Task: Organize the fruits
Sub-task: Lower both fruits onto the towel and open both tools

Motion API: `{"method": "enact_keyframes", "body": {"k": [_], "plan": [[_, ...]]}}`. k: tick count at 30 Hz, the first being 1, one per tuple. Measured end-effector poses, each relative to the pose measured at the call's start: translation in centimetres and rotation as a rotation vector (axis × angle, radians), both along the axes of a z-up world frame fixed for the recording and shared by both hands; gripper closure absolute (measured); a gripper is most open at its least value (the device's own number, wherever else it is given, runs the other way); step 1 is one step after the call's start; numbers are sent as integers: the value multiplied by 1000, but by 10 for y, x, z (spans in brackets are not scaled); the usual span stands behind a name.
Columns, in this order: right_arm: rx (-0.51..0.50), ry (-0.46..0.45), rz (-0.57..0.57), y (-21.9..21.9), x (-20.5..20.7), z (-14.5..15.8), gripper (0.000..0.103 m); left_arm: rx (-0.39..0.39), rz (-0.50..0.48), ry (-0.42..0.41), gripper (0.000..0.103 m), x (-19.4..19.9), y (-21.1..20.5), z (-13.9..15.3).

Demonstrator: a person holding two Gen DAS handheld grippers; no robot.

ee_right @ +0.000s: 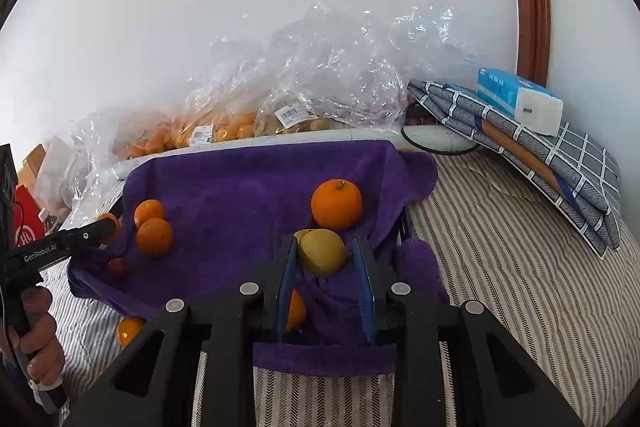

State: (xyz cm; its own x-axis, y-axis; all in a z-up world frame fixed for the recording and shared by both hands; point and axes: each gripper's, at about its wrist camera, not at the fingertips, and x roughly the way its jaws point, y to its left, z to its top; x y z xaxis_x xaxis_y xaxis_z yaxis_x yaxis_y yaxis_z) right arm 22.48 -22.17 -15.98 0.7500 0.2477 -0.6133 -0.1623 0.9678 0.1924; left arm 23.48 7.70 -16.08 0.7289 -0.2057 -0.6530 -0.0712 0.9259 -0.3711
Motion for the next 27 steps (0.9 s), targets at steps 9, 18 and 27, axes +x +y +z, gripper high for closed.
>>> {"method": "enact_keyframes", "body": {"k": [9,18,27], "plan": [[-18,35,-14,0,5,-12,75,16,-2,-12,71,2,-4,-4],[-49,42,6,7,4,-15,75,45,1,-10,71,4,-7,-5],[-59,14,-31,5,-4,-10,57,51,-11,-10,70,4,-8,-5]]}}
